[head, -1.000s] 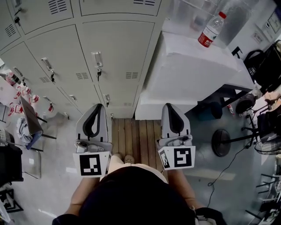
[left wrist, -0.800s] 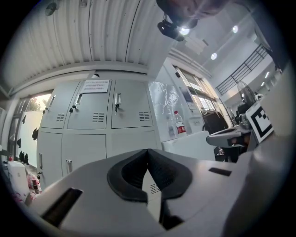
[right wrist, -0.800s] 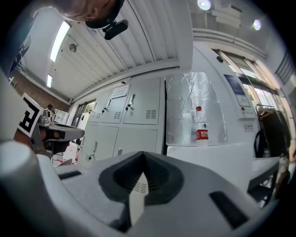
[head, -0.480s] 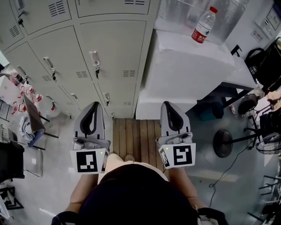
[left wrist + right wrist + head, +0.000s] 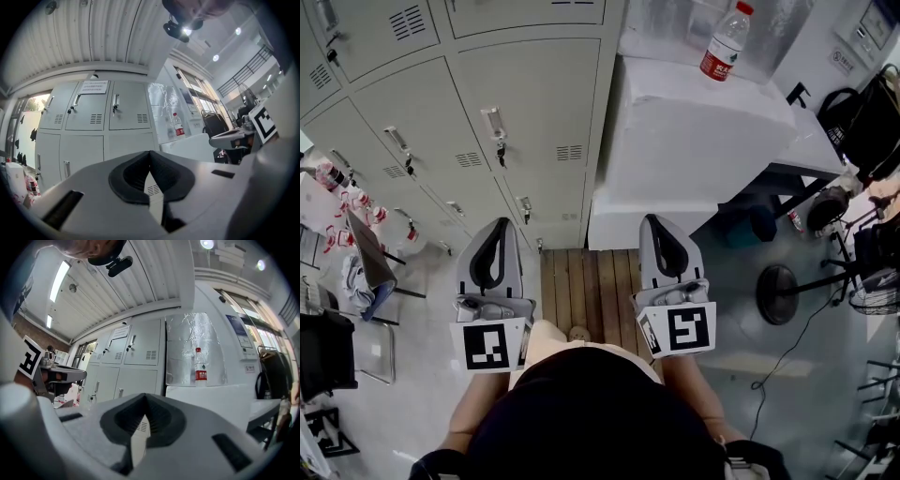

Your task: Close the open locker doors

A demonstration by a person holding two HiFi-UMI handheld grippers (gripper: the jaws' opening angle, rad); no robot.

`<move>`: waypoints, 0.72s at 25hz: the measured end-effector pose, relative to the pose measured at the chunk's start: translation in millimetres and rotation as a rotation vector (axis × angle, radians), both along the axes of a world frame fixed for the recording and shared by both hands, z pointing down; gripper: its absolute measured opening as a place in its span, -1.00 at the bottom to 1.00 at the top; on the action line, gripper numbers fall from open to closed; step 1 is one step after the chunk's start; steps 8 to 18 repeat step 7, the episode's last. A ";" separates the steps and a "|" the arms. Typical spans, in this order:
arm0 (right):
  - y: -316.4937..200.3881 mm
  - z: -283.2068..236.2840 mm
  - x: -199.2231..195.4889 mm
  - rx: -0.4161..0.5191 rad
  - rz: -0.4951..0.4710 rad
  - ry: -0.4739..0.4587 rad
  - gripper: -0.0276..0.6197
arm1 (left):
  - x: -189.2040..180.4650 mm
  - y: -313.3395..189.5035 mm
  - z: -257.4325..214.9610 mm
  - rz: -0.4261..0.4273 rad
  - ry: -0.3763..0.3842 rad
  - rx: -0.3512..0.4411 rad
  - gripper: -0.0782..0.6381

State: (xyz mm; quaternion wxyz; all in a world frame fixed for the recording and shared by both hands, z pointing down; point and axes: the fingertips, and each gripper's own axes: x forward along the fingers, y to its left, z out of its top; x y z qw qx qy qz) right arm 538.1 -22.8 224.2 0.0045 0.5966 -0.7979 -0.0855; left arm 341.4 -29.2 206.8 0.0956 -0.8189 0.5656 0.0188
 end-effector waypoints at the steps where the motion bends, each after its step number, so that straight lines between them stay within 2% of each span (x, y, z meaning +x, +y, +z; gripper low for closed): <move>1: -0.7 -1.0 -1.1 0.000 0.000 0.003 -0.91 | -2.0 -0.8 -0.3 -0.001 0.001 0.001 -0.77; 7: -5.6 1.0 -12.8 -0.001 -0.003 0.015 -0.91 | -13.9 -3.7 1.9 -0.004 0.014 0.010 -0.77; 18: -5.6 1.0 -12.8 -0.001 -0.003 0.015 -0.91 | -13.9 -3.7 1.9 -0.004 0.014 0.010 -0.77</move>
